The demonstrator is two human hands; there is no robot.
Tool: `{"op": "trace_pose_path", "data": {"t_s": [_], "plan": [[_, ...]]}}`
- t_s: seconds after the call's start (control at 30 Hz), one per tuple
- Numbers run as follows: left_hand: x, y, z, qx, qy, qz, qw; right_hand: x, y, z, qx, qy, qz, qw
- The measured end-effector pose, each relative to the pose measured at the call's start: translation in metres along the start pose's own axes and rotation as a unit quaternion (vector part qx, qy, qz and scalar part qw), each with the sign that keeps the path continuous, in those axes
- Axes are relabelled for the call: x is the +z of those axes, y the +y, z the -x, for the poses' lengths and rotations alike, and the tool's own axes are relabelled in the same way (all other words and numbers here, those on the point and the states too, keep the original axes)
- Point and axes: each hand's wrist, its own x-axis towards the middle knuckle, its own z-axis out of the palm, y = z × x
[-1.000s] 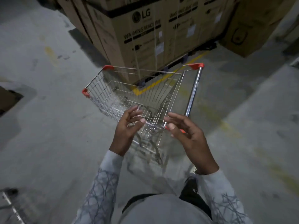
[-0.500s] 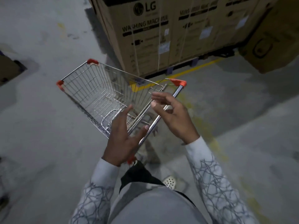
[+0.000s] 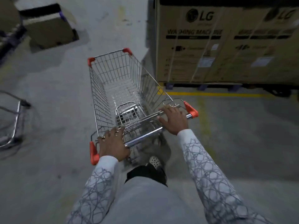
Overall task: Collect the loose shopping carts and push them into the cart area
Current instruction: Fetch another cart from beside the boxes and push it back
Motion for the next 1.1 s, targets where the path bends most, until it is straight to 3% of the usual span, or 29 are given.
{"op": "trace_pose_path", "data": {"t_s": [0.1, 0.3, 0.5, 1.1], "plan": [[0.006, 0.014, -0.015, -0.005, 0.000, 0.006, 1.000, 0.004, 0.014, -0.010, 0.007, 0.021, 0.088, 0.996], [-0.001, 0.052, -0.051, 0.006, -0.057, 0.062, 0.996, -0.034, 0.068, -0.065, -0.044, -0.098, 0.066, 0.992], [-0.017, 0.104, -0.077, -0.030, -0.090, 0.109, 0.990, -0.058, 0.107, -0.107, -0.065, -0.106, 0.068, 0.990], [-0.030, 0.286, -0.116, -0.197, -0.015, 0.245, 0.949, -0.122, 0.228, -0.226, -0.191, -0.108, 0.055, 0.974]]}}
